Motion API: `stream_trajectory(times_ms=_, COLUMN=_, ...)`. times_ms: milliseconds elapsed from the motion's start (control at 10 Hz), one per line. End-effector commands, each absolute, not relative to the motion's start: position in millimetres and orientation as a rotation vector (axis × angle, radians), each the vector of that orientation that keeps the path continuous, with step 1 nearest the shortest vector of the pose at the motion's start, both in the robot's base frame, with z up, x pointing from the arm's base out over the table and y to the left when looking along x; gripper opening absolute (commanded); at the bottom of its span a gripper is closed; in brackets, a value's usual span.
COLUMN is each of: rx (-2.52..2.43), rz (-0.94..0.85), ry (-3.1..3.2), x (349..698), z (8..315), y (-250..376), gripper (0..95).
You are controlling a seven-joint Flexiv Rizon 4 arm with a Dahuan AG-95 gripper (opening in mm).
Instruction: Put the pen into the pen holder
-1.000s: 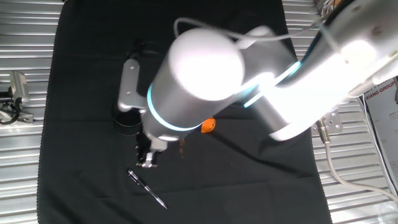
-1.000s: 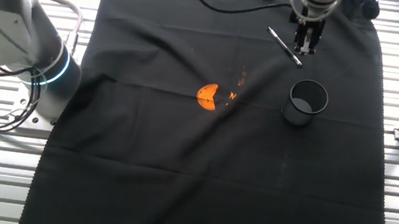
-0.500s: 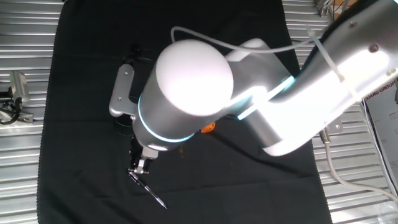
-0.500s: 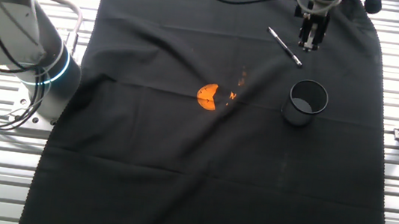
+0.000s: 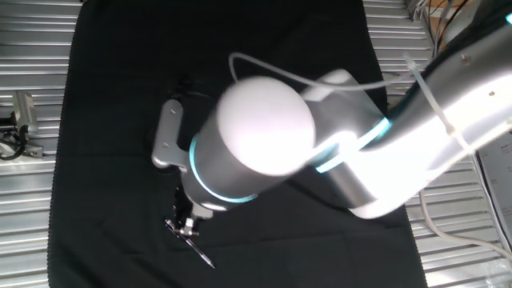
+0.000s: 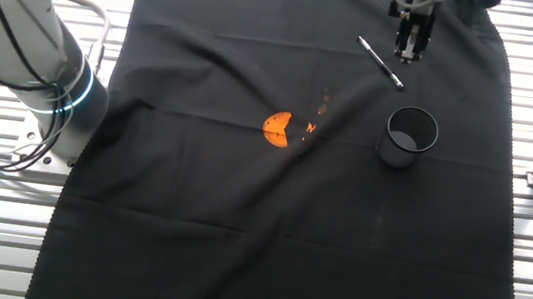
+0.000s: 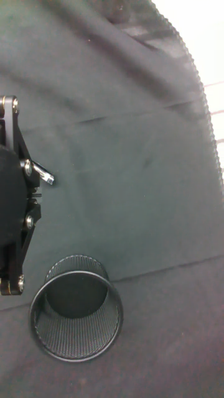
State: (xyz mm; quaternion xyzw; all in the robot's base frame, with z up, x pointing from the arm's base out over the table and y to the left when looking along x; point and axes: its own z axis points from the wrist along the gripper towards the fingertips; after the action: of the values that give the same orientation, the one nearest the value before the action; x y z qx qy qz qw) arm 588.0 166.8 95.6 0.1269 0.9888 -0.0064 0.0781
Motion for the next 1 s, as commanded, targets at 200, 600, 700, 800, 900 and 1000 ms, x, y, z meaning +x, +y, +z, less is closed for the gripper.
stream_trajectory(times_ms=200, rx=0.381, rz=-0.013, ry=2.966, x=587.4, z=95.7, y=169.2, gripper=0.0)
stream_trajectory(times_ms=600, rx=0.382, rz=-0.01, ry=2.971, x=586.9, z=94.2, y=168.6, gripper=0.0)
stream_trajectory(times_ms=700, rx=0.382, rz=-0.01, ry=2.971, x=586.7, z=92.2, y=168.2, gripper=0.0)
stream_trajectory(times_ms=800, rx=0.382, rz=-0.011, ry=2.973, x=586.7, z=90.2, y=168.2, gripper=0.0)
stream_trajectory(times_ms=900, rx=0.383, rz=-0.01, ry=2.973, x=586.4, z=88.4, y=167.8, gripper=0.0)
stream_trajectory(times_ms=1000, rx=0.383, rz=-0.007, ry=2.976, x=585.3, z=87.4, y=166.7, gripper=0.0)
